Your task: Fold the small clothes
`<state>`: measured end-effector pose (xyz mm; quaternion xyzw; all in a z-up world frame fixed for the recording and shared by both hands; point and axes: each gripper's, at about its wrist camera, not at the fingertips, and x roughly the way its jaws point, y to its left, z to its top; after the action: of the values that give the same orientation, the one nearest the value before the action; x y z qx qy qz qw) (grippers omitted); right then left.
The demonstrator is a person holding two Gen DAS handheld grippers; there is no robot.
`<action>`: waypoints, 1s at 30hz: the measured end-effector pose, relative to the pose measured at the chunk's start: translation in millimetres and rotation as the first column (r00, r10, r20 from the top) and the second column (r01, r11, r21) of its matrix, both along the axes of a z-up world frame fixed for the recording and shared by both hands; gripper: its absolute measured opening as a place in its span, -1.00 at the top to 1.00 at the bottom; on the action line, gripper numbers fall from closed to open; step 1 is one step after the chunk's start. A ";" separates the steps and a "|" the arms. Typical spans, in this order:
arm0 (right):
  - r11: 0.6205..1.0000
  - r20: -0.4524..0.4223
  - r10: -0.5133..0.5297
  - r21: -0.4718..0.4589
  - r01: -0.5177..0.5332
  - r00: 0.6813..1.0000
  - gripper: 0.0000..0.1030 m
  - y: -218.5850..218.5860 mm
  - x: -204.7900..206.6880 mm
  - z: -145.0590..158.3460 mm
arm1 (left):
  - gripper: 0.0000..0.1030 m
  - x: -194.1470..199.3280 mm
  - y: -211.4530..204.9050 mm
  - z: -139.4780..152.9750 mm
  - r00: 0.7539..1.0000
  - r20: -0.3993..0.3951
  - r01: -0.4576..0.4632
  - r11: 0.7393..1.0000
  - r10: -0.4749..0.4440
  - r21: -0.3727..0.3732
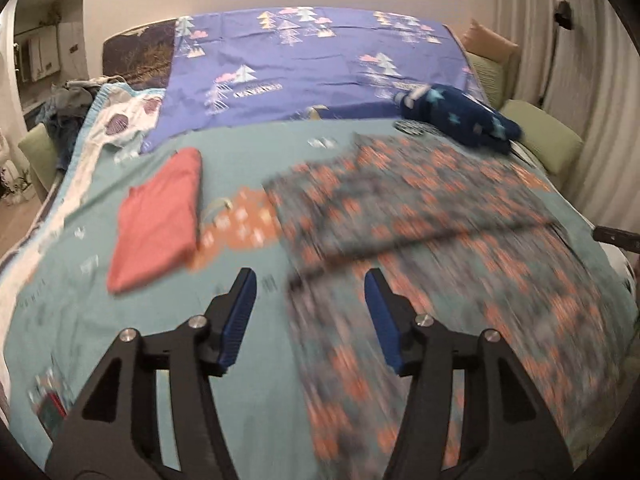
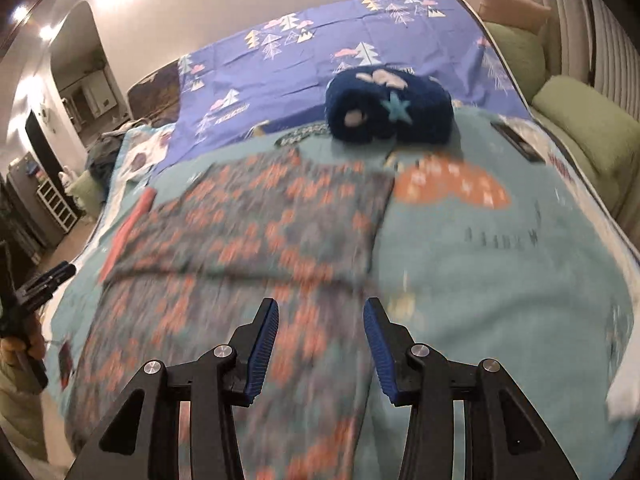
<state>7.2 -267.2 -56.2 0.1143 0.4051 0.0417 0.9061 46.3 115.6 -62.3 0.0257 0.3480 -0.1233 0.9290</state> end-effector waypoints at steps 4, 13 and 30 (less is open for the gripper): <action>1.000 0.021 0.008 -0.001 -0.008 1.000 0.13 6.5 -42.3 -1.8 | -0.12 -51.2 -12.7 -9.7 0.998 -0.009 0.067 0.998 -0.067 -0.014; 0.993 0.037 0.120 -0.002 -0.120 0.992 0.12 33.9 -118.5 -10.3 | -0.28 -145.7 -45.9 -11.3 0.957 0.027 0.290 0.957 -0.289 -0.019; 0.960 -0.065 0.242 -0.127 -0.248 0.968 -0.02 55.9 -185.3 -58.0 | -0.14 -176.7 -42.4 -66.0 0.974 -0.107 0.209 0.971 -0.198 0.112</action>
<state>-178.2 -211.3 -114.2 0.0033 0.4398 0.1236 0.8895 -130.4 73.2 -128.4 0.1125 0.3943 -0.1974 0.8905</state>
